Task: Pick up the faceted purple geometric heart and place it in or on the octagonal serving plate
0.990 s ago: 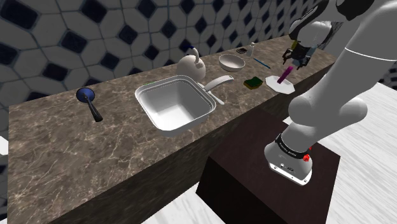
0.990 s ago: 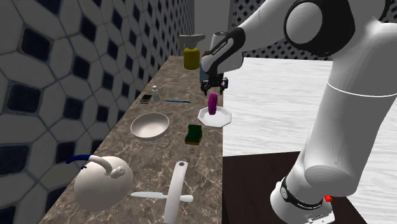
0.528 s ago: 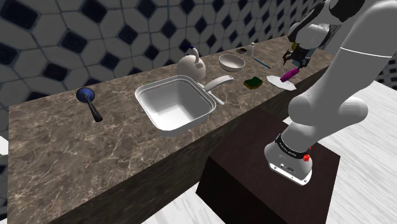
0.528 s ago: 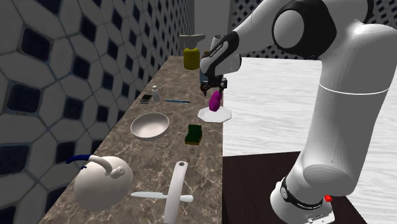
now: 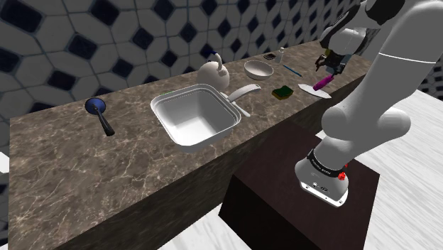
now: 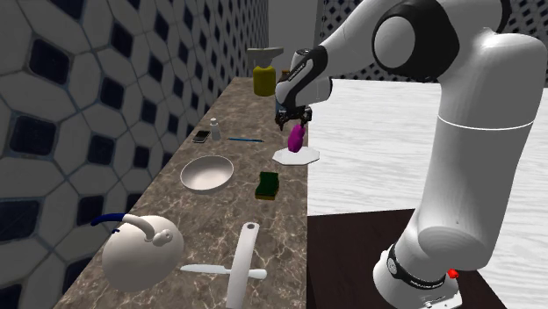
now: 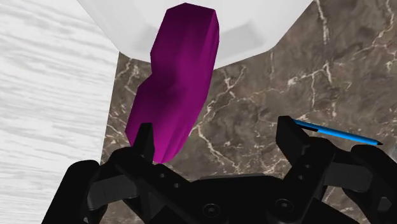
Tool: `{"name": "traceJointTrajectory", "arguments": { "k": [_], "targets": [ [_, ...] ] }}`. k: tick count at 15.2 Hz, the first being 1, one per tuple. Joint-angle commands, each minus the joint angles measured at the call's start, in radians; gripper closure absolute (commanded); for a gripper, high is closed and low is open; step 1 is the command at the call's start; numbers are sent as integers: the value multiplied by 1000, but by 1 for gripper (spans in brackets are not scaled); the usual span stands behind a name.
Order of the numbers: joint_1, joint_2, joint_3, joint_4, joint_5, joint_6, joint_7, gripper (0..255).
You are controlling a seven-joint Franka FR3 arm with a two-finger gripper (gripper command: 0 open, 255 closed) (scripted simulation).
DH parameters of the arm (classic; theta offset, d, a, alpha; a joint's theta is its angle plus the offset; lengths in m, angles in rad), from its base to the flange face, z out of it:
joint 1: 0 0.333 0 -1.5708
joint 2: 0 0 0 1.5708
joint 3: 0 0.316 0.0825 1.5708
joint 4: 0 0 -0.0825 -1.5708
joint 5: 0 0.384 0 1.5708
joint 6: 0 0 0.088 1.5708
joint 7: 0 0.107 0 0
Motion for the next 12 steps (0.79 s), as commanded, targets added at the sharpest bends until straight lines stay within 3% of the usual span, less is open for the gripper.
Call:
{"name": "traceJointTrajectory", "arguments": {
  "k": [1, 6, 9, 10, 11, 12],
  "targets": [
    [3, 13, 7, 0, 3, -76, 2, 255],
    [4, -29, -8, -40, -17, -75, -1, 255],
    [-20, 18, 4, 23, 18, -95, -35, 255],
    [-13, 0, -1, 18, 8, 24, -23, 255],
    [-13, 0, -1, 18, 8, 24, -23, 0],
    [-1, -22, -13, -10, 21, 7, 58, 0]
  ]
}}
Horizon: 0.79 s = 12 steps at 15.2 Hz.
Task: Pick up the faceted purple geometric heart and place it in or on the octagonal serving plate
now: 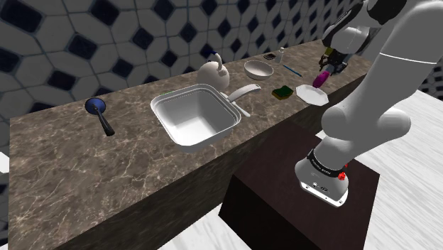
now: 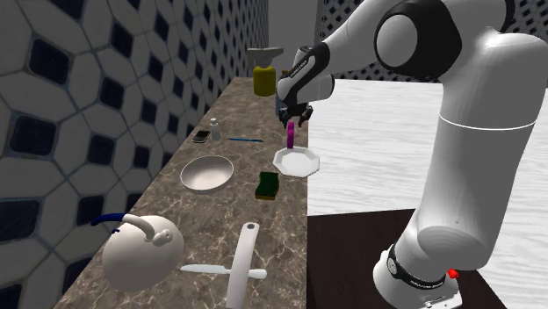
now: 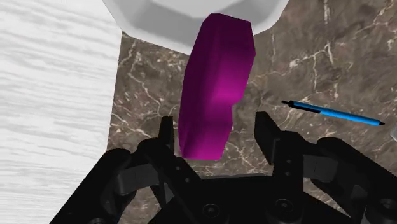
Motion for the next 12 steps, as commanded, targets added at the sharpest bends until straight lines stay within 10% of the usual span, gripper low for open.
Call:
{"name": "traceJointTrajectory", "arguments": {
  "k": [1, 12],
  "targets": [
    [21, -34, -18, -43, 20, -25, 133, 0],
    [-6, 55, 17, -38, 112, 39, 108, 0]
  ]
}}
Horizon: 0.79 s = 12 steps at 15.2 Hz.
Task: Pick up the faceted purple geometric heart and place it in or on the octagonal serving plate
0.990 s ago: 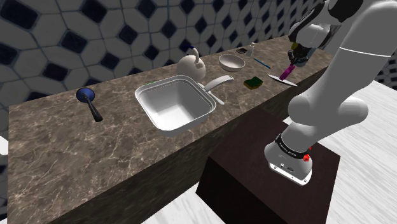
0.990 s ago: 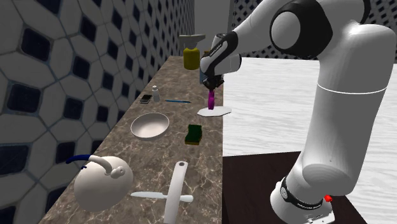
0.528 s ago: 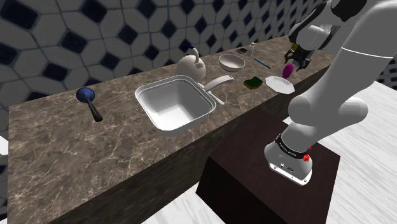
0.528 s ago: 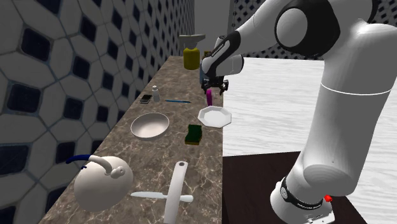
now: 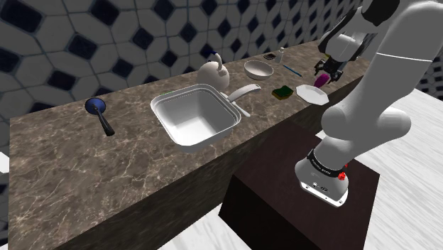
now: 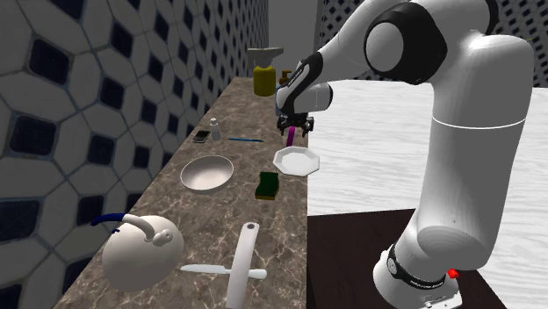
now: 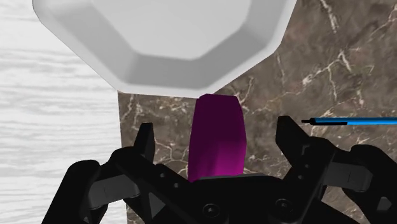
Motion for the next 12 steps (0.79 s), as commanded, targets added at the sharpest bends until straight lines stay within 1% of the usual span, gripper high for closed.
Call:
{"name": "traceJointTrajectory", "arguments": {
  "k": [1, 5, 6, 12],
  "targets": [
    [0, 2, 1, 0, 2, 3, -1, 0],
    [0, 2, 1, 0, 2, 2, -1, 0],
    [0, 2, 1, 0, 2, 2, -1, 255],
    [0, 2, 1, 0, 2, 2, -1, 255]
  ]
}}
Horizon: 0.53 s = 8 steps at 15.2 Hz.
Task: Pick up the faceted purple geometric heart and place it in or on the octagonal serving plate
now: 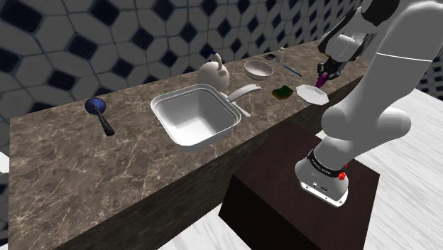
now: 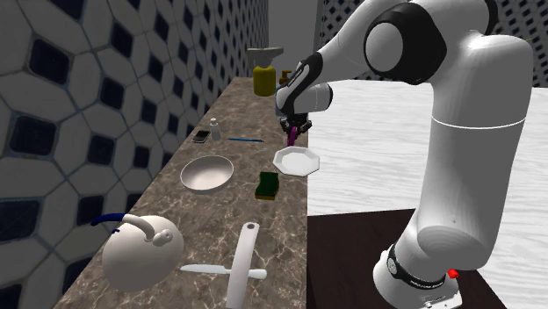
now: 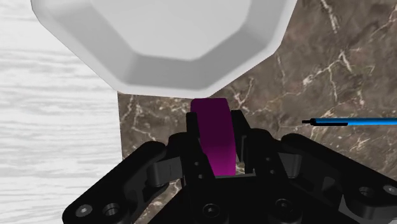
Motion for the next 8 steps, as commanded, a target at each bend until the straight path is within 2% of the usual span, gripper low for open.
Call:
{"name": "traceJointTrajectory", "arguments": {
  "k": [1, 8],
  "targets": [
    [0, 0, 0, 0, 0, 0, 0, 255],
    [19, -50, -25, 10, -48, -55, 34, 255]
  ]
}}
